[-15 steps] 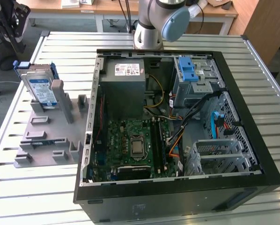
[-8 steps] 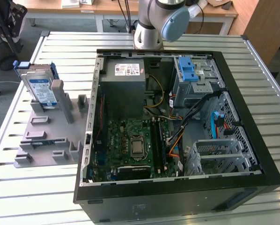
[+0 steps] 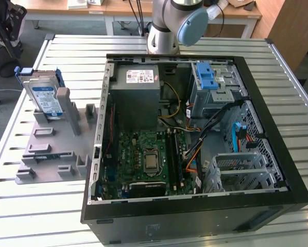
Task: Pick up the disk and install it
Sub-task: 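Pick up the disk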
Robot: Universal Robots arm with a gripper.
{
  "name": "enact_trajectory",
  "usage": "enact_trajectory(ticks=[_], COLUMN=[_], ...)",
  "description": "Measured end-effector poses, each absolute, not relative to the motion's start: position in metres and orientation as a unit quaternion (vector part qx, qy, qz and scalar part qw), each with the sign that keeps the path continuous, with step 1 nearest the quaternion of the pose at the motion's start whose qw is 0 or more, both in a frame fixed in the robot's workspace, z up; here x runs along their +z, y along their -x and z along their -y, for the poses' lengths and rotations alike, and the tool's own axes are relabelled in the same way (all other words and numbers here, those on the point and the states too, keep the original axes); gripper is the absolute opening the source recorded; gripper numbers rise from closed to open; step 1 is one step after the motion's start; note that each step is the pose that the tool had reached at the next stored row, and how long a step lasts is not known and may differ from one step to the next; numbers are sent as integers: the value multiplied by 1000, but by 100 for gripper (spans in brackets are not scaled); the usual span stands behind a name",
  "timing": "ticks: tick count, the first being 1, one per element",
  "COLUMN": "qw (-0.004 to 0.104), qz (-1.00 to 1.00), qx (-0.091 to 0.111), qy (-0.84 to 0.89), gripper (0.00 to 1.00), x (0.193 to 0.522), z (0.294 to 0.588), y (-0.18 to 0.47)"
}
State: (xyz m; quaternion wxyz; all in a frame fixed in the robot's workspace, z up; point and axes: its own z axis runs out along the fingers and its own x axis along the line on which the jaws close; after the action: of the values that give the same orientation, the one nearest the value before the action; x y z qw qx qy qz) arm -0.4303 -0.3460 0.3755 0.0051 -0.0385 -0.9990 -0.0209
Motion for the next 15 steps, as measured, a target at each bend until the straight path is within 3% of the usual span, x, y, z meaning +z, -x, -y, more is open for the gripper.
enact_trajectory(ticks=[15], qw=[6], qz=[1000], qx=[-21], qy=[12], gripper=[11], x=[375], z=[346], y=[432])
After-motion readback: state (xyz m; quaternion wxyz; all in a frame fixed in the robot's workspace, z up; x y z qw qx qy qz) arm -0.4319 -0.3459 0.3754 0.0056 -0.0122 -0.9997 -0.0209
